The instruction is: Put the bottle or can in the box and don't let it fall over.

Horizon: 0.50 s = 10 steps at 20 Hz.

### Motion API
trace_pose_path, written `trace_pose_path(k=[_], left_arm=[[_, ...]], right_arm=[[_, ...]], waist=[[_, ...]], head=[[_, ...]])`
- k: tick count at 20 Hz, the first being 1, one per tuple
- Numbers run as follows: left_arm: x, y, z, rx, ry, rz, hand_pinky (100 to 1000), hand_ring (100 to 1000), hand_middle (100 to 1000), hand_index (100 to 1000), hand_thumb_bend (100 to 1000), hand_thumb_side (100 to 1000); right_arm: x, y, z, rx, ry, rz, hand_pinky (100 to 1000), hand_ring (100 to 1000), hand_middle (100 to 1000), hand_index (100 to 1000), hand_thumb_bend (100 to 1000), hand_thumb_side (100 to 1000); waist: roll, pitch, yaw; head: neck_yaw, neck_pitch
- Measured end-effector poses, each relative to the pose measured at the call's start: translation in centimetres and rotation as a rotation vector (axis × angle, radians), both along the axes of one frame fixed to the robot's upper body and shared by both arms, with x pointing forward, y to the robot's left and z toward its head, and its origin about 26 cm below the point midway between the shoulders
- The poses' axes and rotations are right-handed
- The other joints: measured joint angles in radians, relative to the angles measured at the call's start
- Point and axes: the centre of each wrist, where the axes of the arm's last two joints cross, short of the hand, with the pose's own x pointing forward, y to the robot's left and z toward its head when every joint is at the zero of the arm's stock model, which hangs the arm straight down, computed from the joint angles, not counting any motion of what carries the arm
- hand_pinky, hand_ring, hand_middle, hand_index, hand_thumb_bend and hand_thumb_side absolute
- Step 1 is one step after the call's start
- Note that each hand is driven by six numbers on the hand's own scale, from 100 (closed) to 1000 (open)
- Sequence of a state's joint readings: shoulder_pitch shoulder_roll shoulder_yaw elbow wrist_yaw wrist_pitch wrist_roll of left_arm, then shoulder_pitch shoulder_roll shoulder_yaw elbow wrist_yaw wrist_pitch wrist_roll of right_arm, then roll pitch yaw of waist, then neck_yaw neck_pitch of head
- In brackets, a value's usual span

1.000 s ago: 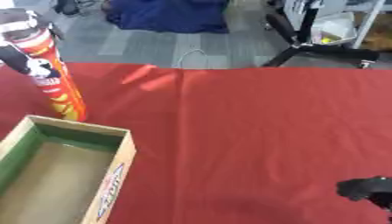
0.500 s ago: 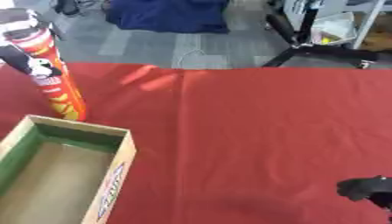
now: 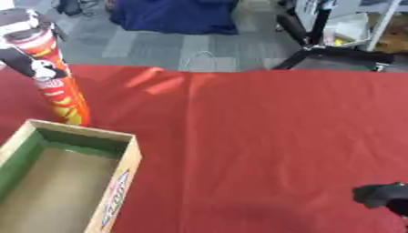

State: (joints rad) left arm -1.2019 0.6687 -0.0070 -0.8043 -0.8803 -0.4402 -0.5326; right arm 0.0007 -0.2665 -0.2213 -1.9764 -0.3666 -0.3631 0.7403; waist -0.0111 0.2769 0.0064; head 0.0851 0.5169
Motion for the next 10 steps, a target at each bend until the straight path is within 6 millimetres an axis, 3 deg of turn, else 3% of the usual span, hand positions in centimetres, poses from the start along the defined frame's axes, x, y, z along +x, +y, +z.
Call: trace_pose_path(k=[4, 10], left_arm=[[0.01, -0.01, -0.02, 0.014, -0.009, -0.01, 100, 222, 295, 176, 457, 100], [0.01, 0.09, -0.31, 0.022, -0.018, -0.026, 100, 153, 246, 115, 447, 100]], right_arm=[[-0.01, 0.0, -0.01, 0.003, 0.002, -0.002, 777, 795, 630, 801, 100, 470], [-0.02, -0.01, -0.02, 0.013, 0.01, -0.008, 778, 794, 628, 800, 100, 470]], waist=[[0.0, -0.001, 0.0], [0.0, -0.008, -0.004]], head=[[0.0, 0.0], [0.0, 0.0]])
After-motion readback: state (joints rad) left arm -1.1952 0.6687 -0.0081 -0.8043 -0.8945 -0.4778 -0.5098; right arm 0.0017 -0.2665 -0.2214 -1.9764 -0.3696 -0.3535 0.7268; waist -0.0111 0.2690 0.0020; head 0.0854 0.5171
